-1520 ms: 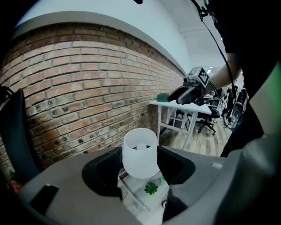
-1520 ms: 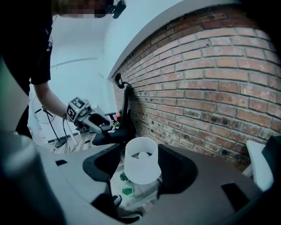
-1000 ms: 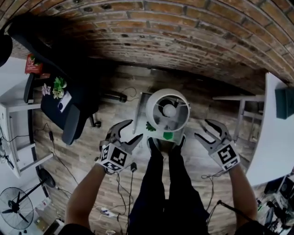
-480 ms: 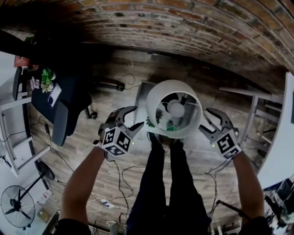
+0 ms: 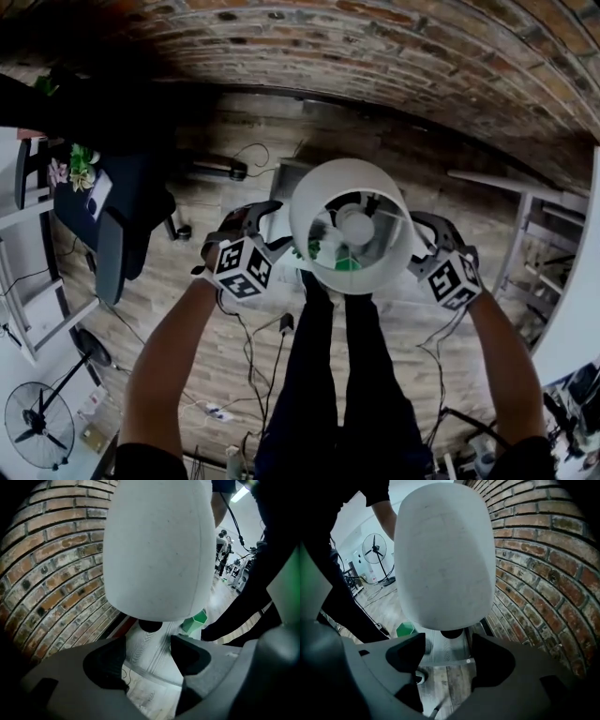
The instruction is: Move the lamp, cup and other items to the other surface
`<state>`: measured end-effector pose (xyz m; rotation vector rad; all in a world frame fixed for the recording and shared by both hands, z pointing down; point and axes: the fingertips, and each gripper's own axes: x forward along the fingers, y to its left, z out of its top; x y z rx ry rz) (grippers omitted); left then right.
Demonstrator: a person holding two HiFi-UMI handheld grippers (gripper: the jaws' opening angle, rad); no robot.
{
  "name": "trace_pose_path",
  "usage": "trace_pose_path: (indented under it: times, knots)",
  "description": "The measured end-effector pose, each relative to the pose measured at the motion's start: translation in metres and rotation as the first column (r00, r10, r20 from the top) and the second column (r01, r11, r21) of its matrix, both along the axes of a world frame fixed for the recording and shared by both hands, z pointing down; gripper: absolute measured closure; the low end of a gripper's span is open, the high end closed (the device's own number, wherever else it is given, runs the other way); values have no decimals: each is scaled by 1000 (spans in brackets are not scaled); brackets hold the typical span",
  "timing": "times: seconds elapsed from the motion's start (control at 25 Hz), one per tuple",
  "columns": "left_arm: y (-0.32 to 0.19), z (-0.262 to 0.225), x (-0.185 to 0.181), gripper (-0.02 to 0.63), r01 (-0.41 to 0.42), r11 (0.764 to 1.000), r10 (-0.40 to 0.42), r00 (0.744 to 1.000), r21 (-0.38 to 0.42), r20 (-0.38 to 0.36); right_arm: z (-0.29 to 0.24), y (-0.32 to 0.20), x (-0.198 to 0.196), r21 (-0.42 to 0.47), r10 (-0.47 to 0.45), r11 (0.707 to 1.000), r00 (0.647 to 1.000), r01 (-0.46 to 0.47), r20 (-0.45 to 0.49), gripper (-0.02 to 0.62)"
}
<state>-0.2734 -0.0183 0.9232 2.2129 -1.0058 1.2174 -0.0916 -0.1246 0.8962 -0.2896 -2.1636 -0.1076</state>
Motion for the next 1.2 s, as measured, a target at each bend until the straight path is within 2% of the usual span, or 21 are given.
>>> trace_pose_path:
  times: [0.32,0.64,0.88,1.08,1.2]
  knots:
    - [-21,16,9,305,-105,994,105,994,18,30,19,0,-13,23,-77,997,997,77,19,258]
    - [-33,6,17,304,-110,993,109,994,47,17,11,-3,-24,49,-111,993,993,109,46,247]
    - [-36,1,14,305,-118,990,115,993,78,40,9,-5,-27,49,-89,995,995,86,49,247]
    - [-40,-15,15,304,-97,991,96,995,93,15,-11,-13,-38,47,-21,999,994,16,110,249]
    - [-42,-30,9,305,-88,989,85,996,119,31,-27,-15,-43,66,-16,998,991,7,131,249]
